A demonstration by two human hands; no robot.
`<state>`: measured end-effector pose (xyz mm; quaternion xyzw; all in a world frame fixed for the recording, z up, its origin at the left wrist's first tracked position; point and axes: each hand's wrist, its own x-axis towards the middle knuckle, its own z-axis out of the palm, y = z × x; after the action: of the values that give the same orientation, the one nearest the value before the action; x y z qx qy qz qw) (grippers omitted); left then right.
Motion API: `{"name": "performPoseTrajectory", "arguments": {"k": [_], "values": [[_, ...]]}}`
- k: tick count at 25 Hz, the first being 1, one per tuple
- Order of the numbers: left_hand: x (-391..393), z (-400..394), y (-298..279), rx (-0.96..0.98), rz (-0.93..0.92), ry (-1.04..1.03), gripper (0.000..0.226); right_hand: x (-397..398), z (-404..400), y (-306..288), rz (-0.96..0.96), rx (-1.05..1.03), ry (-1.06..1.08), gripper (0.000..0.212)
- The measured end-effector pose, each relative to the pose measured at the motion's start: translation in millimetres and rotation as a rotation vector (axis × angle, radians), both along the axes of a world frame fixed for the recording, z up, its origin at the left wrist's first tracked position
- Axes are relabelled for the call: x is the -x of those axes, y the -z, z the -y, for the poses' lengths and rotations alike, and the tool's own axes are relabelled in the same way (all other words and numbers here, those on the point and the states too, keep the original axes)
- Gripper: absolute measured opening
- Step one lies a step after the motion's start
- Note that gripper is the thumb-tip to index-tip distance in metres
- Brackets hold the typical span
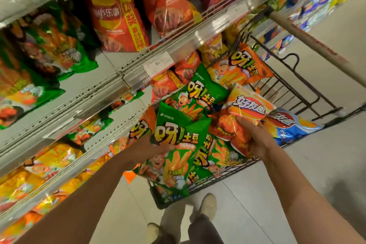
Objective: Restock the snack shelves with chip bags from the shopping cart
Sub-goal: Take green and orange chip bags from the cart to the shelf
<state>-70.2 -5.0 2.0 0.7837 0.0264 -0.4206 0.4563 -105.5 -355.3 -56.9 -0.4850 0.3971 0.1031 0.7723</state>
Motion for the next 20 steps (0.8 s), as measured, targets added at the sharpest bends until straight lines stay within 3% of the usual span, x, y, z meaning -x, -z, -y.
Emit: {"name": "performPoseTrajectory", "arguments": {"k": [3, 7, 15, 18, 20], "values": [[4, 3, -3, 0.065, 0.041, -0.056, 0.046, 5, -4, 1, -0.012, -0.022, -0.014, 0.060], [7, 12, -14, 0.143, 0.105, -0.115, 0.030, 21, -6, -12, 0.068, 0.067, 0.084, 0.065], [12, 32, -46, 0.220, 0.258, -0.207, 0.046, 46, 0, -74, 0.235, 0.519, -0.094, 0.096], [24, 28, -58, 0.246, 0.329, -0.202, 0.064, 59, -8, -95, 0.297, 0.523, -0.140, 0.100], [33, 20, -66, 0.263, 0.356, -0.230, 0.055, 70, -20, -104, 0.331, 0.501, -0.138, 0.092]]}}
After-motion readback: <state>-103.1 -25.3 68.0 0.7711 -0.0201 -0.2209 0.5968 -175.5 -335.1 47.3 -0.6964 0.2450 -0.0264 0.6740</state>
